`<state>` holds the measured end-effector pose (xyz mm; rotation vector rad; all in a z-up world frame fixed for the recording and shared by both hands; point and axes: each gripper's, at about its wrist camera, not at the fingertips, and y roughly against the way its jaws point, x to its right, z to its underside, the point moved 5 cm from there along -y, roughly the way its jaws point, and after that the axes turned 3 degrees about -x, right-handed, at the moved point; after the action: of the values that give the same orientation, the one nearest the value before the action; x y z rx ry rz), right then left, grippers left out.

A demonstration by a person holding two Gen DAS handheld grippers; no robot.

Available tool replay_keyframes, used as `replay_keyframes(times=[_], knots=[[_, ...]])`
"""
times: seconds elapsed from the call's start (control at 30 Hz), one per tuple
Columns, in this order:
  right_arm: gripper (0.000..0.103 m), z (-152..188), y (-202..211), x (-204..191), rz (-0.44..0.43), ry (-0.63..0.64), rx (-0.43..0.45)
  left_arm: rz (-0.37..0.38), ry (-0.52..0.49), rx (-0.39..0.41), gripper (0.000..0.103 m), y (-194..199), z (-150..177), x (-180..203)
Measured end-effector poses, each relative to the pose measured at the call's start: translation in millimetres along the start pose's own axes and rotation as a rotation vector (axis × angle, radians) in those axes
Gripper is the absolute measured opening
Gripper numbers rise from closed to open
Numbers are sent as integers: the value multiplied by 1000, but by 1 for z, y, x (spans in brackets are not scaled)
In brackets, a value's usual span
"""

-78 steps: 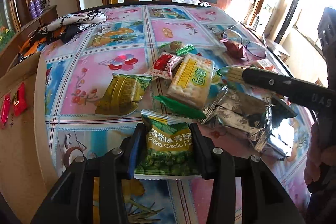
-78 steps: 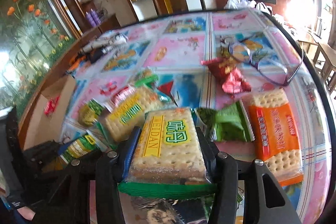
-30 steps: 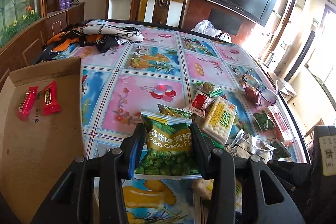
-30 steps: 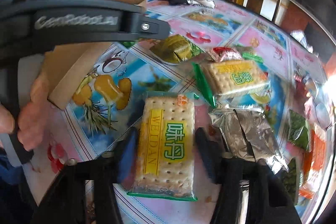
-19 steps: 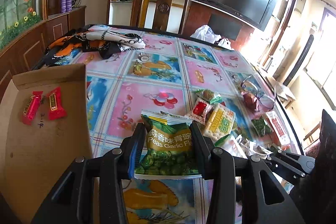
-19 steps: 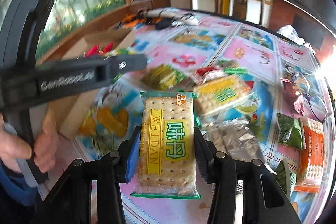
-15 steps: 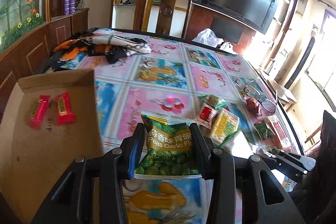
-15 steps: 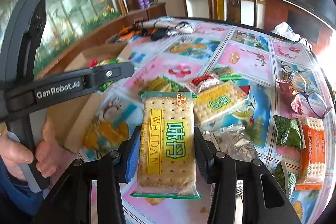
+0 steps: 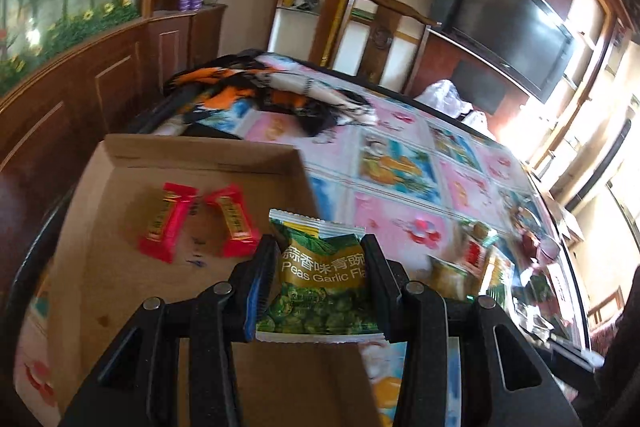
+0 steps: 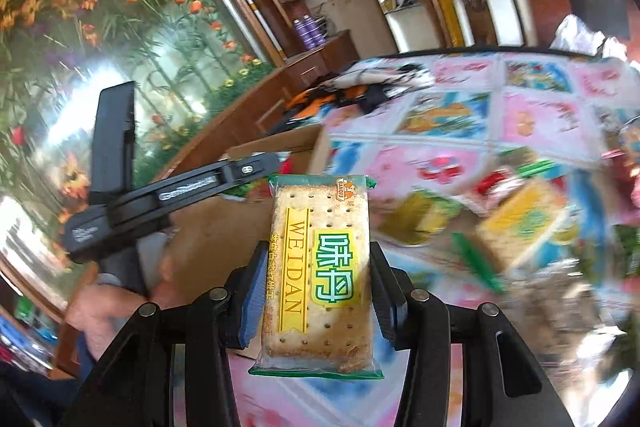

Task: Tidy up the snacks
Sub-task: 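Carry the cracker pack and the peas pack over the cardboard box, then open both tools to drop the two packs into the box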

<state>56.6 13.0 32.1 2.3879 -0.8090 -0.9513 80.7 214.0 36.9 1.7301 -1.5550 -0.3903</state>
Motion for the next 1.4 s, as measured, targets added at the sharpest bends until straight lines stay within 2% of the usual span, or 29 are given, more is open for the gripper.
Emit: replay_keyframes(times=[0.13,0.27,0.47,0.87,0.97,1.23,1.4], knots=[[51,-1,-30,-32,-53,8,-44,-27,64,-25,42,-6,-4,-27],[51,-5,-58,-53,-63,22,-77,-48,140,-46,42,-11,-5,-53],[51,-6,-100,-62,-27,29,-145,-58,198,-79,42,-19,-2,-71],[51,-13,-148,-65,115,128,-197,-100,231,-101,42,-24,1,-83],[51,-14,-150,-66,143,166,-190,-93,234,-99,42,-24,1,-83],[54,-13,-143,-66,110,170,-161,-78,228,-68,42,-19,-3,-78],[59,-19,-121,-65,101,169,-115,-66,202,-41,43,-14,-5,-70]])
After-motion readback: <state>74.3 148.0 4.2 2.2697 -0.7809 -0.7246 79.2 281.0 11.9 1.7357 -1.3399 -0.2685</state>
